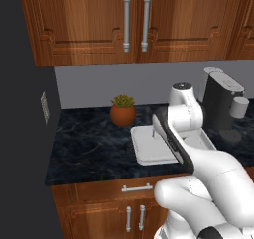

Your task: Pick the banana and peach from the fridge and place them inside the tupperware on the counter.

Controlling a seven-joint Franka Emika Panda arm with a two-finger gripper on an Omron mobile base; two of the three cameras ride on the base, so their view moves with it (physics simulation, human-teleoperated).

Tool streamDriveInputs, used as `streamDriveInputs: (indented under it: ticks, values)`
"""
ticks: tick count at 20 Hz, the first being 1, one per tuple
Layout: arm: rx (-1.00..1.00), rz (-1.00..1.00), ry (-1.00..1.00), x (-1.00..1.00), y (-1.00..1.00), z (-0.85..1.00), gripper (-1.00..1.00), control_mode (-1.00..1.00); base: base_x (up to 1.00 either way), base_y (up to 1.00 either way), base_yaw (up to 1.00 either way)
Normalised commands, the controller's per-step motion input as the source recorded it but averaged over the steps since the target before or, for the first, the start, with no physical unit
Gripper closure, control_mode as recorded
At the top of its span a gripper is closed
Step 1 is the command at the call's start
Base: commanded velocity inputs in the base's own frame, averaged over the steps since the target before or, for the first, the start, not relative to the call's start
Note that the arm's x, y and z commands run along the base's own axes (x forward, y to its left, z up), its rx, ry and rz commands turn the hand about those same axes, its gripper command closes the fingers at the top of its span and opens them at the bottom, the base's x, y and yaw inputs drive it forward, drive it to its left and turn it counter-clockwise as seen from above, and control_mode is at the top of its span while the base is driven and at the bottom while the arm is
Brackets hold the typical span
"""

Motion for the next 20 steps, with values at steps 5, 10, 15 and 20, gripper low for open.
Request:
streamDriveInputs:
  ticks: [5, 10, 15, 20]
  values:
    - [0.00, 0.00, 0.00, 0.31, -0.11, -0.31, 1.00, -1.00, 0.00, 0.00, 0.00]
    - [0.00, 0.00, 0.00, 0.37, -0.06, -0.34, 1.00, -1.00, 0.00, 0.00, 0.00]
    - [0.00, 0.01, 0.00, 0.35, -0.11, -0.32, 1.00, -1.00, 0.00, 0.00, 0.00]
    - [0.00, 0.01, 0.00, 0.29, -0.10, -0.31, 1.00, -1.00, 0.00, 0.00, 0.00]
